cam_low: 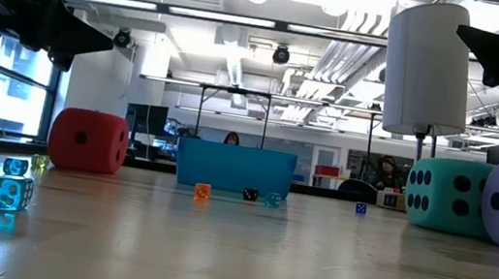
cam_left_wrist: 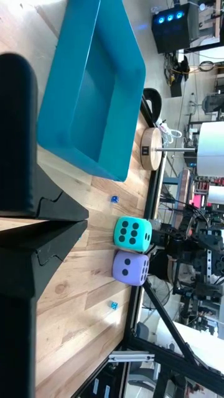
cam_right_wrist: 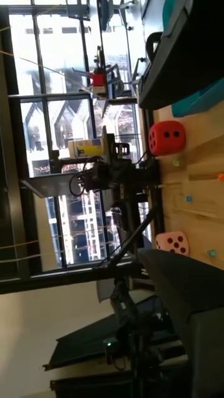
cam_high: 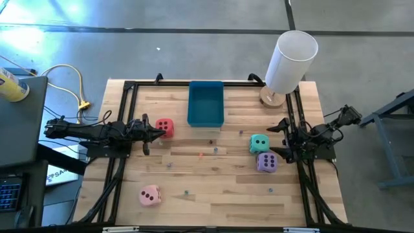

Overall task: Pick & Place Dice
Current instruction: Put the big light blue die into the blue bin

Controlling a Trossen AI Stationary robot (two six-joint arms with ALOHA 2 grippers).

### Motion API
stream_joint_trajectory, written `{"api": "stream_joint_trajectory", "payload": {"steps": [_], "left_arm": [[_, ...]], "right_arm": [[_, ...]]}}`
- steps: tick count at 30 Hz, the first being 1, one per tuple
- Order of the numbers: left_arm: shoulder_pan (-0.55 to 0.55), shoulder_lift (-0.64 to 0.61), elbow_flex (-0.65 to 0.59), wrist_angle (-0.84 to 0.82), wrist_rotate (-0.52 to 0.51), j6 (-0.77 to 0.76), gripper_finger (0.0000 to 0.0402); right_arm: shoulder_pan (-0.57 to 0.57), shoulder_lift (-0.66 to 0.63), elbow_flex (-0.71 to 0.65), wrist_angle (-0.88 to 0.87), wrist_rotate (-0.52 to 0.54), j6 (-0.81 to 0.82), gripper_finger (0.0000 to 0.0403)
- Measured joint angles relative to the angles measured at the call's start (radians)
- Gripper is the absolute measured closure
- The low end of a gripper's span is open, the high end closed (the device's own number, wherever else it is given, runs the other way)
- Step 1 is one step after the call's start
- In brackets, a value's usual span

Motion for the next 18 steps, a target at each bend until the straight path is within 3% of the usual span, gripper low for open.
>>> {"api": "stream_joint_trajectory", "payload": {"steps": [4, 18], "left_arm": [[0.000, 0.000, 0.000, 0.000, 0.000, 0.000, 0.0401], [0.000, 0.000, 0.000, 0.004, 0.000, 0.000, 0.0401]], "right_arm": [[0.000, 0.000, 0.001, 0.005, 0.000, 0.005, 0.0005], [0.000, 0.000, 0.002, 0.005, 0.001, -0.010, 0.0005]]}}
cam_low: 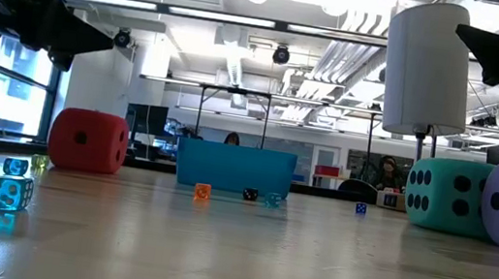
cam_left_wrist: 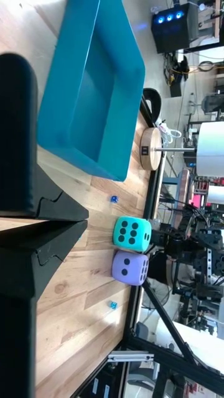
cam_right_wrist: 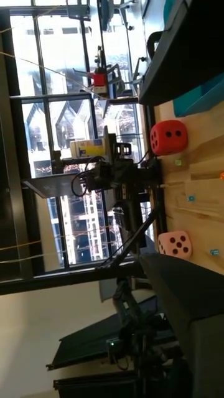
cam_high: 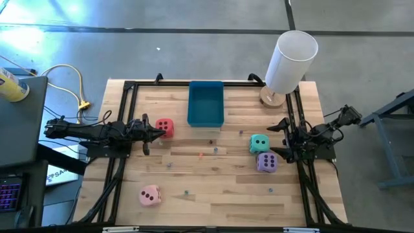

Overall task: Pick & Place Dice
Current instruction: Put the big light blue die into the blue bin

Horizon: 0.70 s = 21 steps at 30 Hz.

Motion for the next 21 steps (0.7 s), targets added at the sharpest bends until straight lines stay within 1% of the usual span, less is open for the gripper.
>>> {"api": "stream_joint_trajectory", "payload": {"steps": [4, 9, 12, 15, 18, 21], "left_arm": [[0.000, 0.000, 0.000, 0.000, 0.000, 0.000, 0.0401], [0.000, 0.000, 0.000, 0.000, 0.000, 0.000, 0.0401], [0.000, 0.000, 0.000, 0.000, 0.000, 0.000, 0.0401], [0.000, 0.000, 0.000, 0.000, 0.000, 0.000, 0.0401], [0.000, 0.000, 0.000, 0.000, 0.000, 0.000, 0.0401], [0.000, 0.000, 0.000, 0.001, 0.002, 0.000, 0.0401]], "right_arm": [[0.000, 0.000, 0.001, -0.015, -0.066, 0.009, 0.0005], [0.000, 0.000, 0.001, 0.011, -0.140, 0.119, 0.0005], [0.000, 0.000, 0.001, 0.013, -0.129, 0.124, 0.0005], [0.000, 0.012, 0.001, 0.019, -0.090, 0.131, 0.0005], [0.000, 0.061, 0.013, 0.016, -0.050, 0.170, 0.0005], [0.000, 0.145, 0.059, 0.013, -0.048, 0.198, 0.0005]]}}
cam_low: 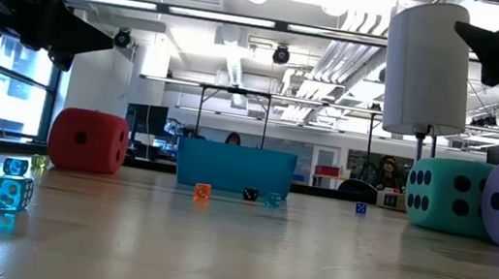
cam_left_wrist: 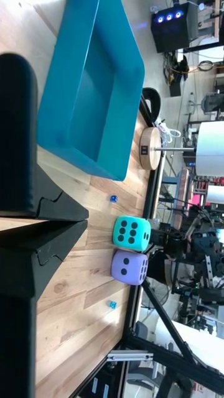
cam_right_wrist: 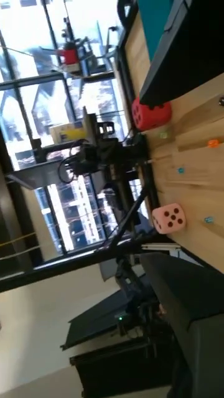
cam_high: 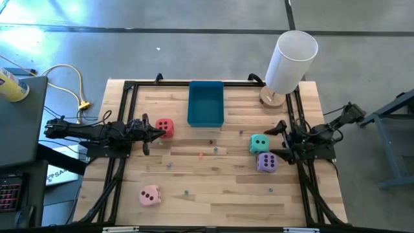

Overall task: Pick & Place Dice
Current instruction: Put the big light blue die into the blue bin

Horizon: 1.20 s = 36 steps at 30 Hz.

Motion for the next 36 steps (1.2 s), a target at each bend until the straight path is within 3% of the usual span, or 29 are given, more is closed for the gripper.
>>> {"api": "stream_joint_trajectory", "payload": {"steps": [5, 12, 16, 23, 36], "left_arm": [[0.000, 0.000, 0.000, 0.004, 0.000, 0.000, 0.0401], [0.000, 0.000, 0.000, 0.016, 0.002, 0.000, 0.0401], [0.000, 0.000, 0.000, 0.016, 0.002, 0.000, 0.0401], [0.000, 0.000, 0.000, 0.024, 0.002, 0.000, 0.0401], [0.000, 0.000, 0.000, 0.023, 0.002, 0.000, 0.0401]], "right_arm": [[0.000, 0.181, 0.127, -0.137, 0.077, 0.091, 0.0005], [0.000, 0.457, 0.342, -0.550, 0.268, 0.354, 0.0005], [0.000, 0.556, 0.420, -0.726, 0.288, 0.510, 0.0005], [0.000, 0.626, 0.444, -0.851, 0.268, 0.681, 0.0005], [-0.002, 0.648, 0.448, -0.875, 0.331, 0.702, 0.0005]]}}
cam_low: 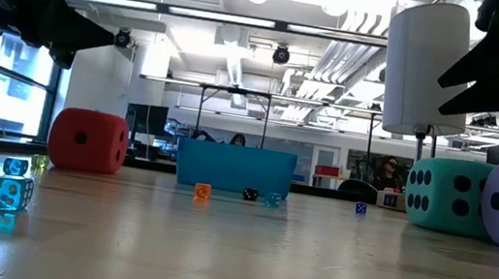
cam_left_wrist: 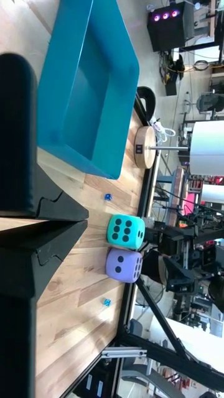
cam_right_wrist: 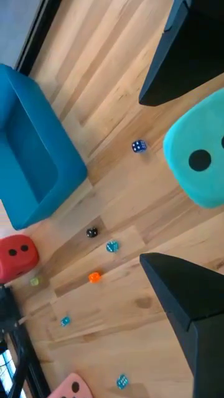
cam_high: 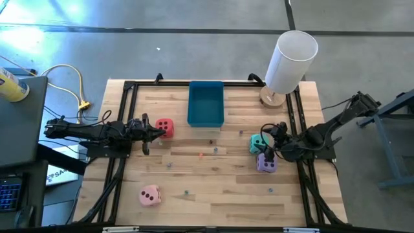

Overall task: Pick & Place Dice
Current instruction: Put the big light blue die into the blue bin

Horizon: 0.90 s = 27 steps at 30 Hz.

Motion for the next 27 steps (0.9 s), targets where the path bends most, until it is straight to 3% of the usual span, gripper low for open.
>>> {"api": "stream_joint_trajectory", "payload": {"steps": [11, 16, 20, 27], "left_arm": [[0.000, 0.000, 0.000, -0.001, 0.000, 0.000, 0.0401], [0.000, 0.000, 0.000, -0.001, 0.000, 0.000, 0.0401], [0.000, 0.000, 0.000, -0.001, 0.000, 0.000, 0.0401], [0.000, 0.000, 0.000, -0.001, -0.003, 0.000, 0.0401]], "right_arm": [[-0.005, 0.080, 0.247, -0.265, -0.086, 0.008, 0.0005], [-0.052, 0.178, 0.331, -0.372, -0.211, 0.166, 0.0005], [-0.123, 0.252, 0.353, -0.494, -0.325, 0.292, 0.0005], [-0.232, 0.337, 0.353, -0.545, -0.400, 0.244, 0.0005]]}}
